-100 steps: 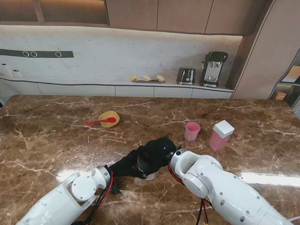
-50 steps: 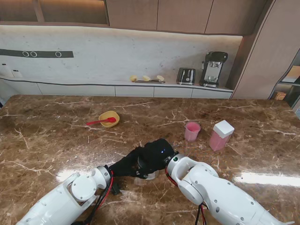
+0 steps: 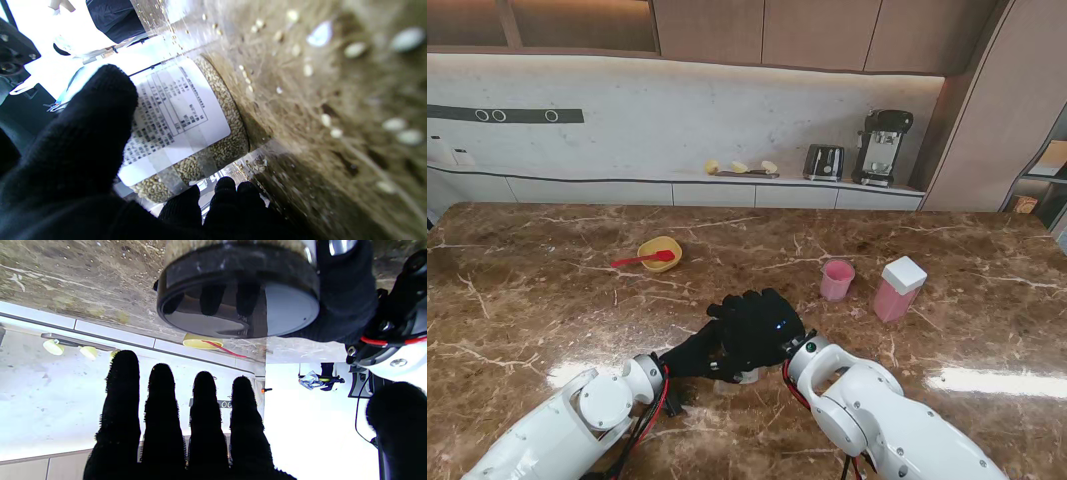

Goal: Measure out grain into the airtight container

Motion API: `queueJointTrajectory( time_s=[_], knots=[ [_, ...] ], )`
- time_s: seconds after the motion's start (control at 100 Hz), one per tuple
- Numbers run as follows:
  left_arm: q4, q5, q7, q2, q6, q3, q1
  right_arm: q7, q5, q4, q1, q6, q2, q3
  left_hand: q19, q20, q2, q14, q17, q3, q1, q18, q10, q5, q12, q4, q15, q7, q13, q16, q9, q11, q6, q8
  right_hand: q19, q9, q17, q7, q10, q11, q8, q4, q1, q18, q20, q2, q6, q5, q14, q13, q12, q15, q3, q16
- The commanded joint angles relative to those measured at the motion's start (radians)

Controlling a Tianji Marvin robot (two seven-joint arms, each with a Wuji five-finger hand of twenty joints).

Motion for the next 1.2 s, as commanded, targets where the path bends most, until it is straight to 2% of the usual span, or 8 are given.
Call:
queueJointTrajectory(
  time_s=[0.0,0.29,0.61,0.78,0.93,1.01,1.05,1.19],
  knots=[
    [0.037,0.021,-0.015,0.008,0.022,0.009,0.050,0.003,0.022,-0.010,-0.020,0.017,-0.006,0.008,0.195,0.050,-0.038,0.264,0.152,-0.026,0.014,0.500,0.014,-0.044,-0.003,0.008,0.025,0.093,-0.007,0.013,-0.021,-0.006,-0.002,-0.047,-0.010,-0.025,-0.015,-0.017,0.015,-0.007,-0.007,0.045,-0.018,0.015,-0.023,0.014,0.020,-0.034,0.016,-0.020,-0.015,0.004,-0.006,-0.026],
    [-0.017,0.074,-0.016,0.028,0.031,-0.056,0.085,-0.032,0.038,-0.041,-0.080,0.054,-0.014,0.063,0.181,0.048,-0.070,0.262,0.152,-0.036,-0.017,0.499,0.002,-0.047,-0.020,-0.009,0.025,-0.021,-0.006,0.012,-0.020,-0.011,0.002,-0.121,-0.015,-0.022,-0.031,-0.017,0.013,0.004,-0.005,0.044,-0.008,0.012,-0.020,0.014,0.024,-0.033,0.006,-0.020,-0.021,0.014,-0.014,-0.033],
    [-0.107,0.143,-0.005,0.043,0.080,-0.182,0.143,-0.058,0.050,-0.053,-0.135,0.069,-0.019,0.132,0.179,0.048,-0.078,0.258,0.153,-0.038,-0.032,0.498,-0.002,-0.044,-0.025,-0.014,0.028,-0.016,-0.005,0.012,-0.020,-0.012,-0.002,-0.151,-0.029,-0.018,-0.050,-0.015,0.008,0.010,-0.004,0.045,-0.001,0.002,-0.020,0.011,0.025,-0.026,-0.001,-0.012,-0.022,0.018,-0.017,-0.033],
    [-0.161,0.174,0.007,0.048,0.081,-0.246,0.181,-0.092,0.080,-0.052,-0.170,0.058,-0.025,0.182,0.179,0.043,-0.076,0.221,0.163,-0.042,-0.047,0.447,-0.020,-0.044,-0.020,-0.019,0.031,-0.004,0.008,0.008,-0.016,-0.006,0.011,-0.140,-0.092,0.012,-0.055,-0.010,-0.021,-0.008,-0.013,0.046,0.004,-0.062,-0.058,0.000,0.027,0.008,-0.047,-0.001,-0.048,-0.001,-0.011,-0.050],
    [-0.194,0.189,0.064,0.040,0.044,-0.283,0.210,-0.110,0.121,-0.042,-0.203,0.026,-0.030,0.234,0.203,-0.019,-0.063,0.184,0.215,-0.069,-0.062,0.359,-0.033,-0.003,-0.006,-0.019,0.041,0.060,0.065,-0.010,0.028,0.066,0.021,-0.092,-0.128,0.033,-0.041,-0.007,-0.027,-0.034,-0.033,0.048,0.002,-0.115,-0.104,-0.012,0.029,0.037,-0.092,0.000,-0.092,-0.019,0.000,-0.075],
    [-0.210,0.188,0.095,0.033,0.027,-0.297,0.222,-0.121,0.148,-0.035,-0.221,0.009,-0.033,0.259,0.237,-0.099,-0.039,0.165,0.217,-0.108,-0.066,0.310,-0.033,0.045,-0.039,-0.017,0.042,0.121,0.091,-0.019,0.046,0.131,0.037,-0.108,-0.136,0.037,-0.043,-0.004,-0.033,-0.035,-0.037,0.048,0.003,-0.132,-0.116,-0.014,0.032,0.046,-0.109,-0.002,-0.100,-0.024,0.000,-0.082],
    [-0.219,0.187,0.107,0.030,0.022,-0.302,0.226,-0.124,0.168,-0.030,-0.229,0.000,-0.035,0.272,0.252,-0.120,-0.032,0.158,0.218,-0.127,-0.066,0.296,-0.032,0.061,-0.052,-0.014,0.044,0.140,0.100,-0.021,0.053,0.145,0.046,-0.113,-0.142,0.037,-0.045,-0.003,-0.034,-0.037,-0.040,0.048,0.002,-0.138,-0.123,-0.013,0.034,0.049,-0.115,-0.004,-0.105,-0.027,0.001,-0.085],
    [-0.250,0.185,0.126,0.026,0.011,-0.314,0.237,-0.150,0.261,-0.003,-0.250,-0.039,-0.048,0.307,0.333,-0.272,0.013,0.138,0.234,-0.218,-0.058,0.260,-0.034,0.104,-0.105,-0.001,0.041,0.194,0.128,-0.039,0.067,0.182,0.072,-0.137,-0.155,0.039,-0.049,0.001,-0.034,-0.046,-0.058,0.049,-0.002,-0.155,-0.156,-0.015,0.034,0.069,-0.133,-0.008,-0.134,-0.033,0.005,-0.100]
  ],
)
